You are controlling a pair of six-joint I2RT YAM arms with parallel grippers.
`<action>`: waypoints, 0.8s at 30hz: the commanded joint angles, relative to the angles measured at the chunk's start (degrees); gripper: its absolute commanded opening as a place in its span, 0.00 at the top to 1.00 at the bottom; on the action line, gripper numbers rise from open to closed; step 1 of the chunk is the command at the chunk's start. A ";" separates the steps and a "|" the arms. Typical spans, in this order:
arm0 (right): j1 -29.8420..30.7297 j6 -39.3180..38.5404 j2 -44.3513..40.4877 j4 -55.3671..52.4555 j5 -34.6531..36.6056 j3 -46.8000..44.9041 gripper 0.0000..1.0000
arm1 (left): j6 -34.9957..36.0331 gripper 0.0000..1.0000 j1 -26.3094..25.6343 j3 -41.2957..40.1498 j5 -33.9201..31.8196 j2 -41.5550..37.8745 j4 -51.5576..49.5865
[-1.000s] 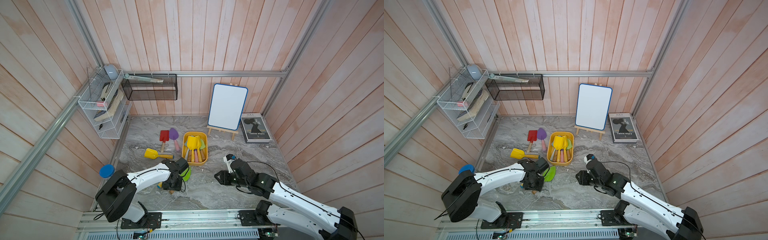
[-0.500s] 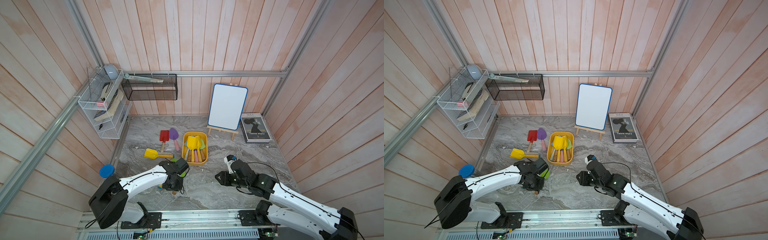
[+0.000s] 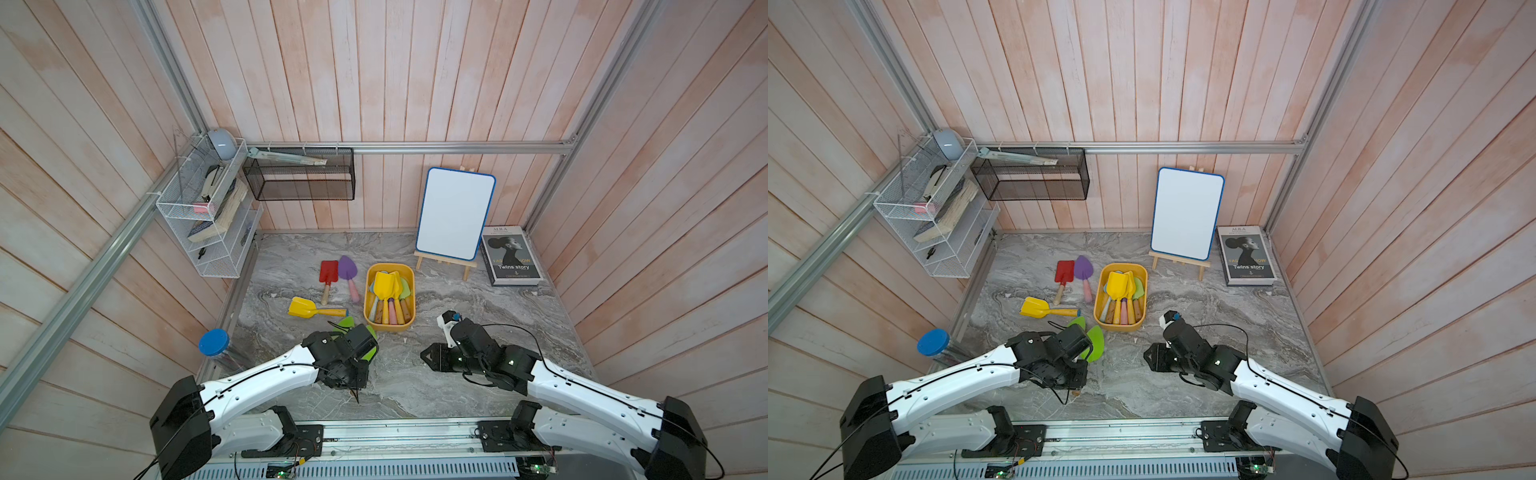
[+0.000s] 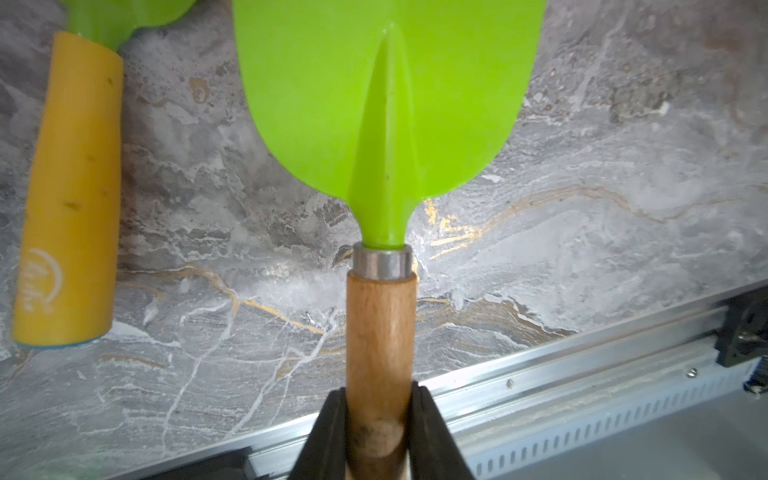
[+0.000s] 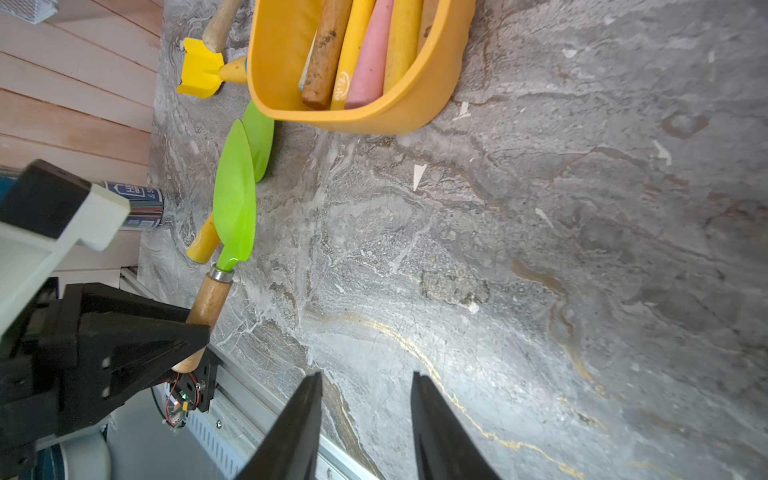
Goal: Put the shovel into the storage box
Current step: Pick up the shovel from the center of the board, then place the shovel in the storage box.
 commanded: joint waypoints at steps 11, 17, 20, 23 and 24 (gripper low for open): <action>2.01 5.86 8.42 21.58 -6.05 4.96 0.61 | -5.64 0.84 -4.38 6.19 2.16 -3.35 1.18; 2.01 6.19 10.85 22.16 -5.52 6.69 0.61 | -6.01 0.84 -4.78 7.95 1.64 -2.91 3.55; 2.01 6.64 11.45 22.93 -5.60 6.34 0.61 | -6.32 0.84 -4.80 8.03 1.42 -2.77 5.64; 2.04 6.82 12.04 23.09 -5.66 6.32 0.61 | -6.37 0.84 -4.78 8.25 0.98 -2.32 7.10; 2.01 6.91 12.17 23.20 -5.64 6.34 0.61 | -6.32 0.84 -4.78 8.29 0.86 -2.17 7.45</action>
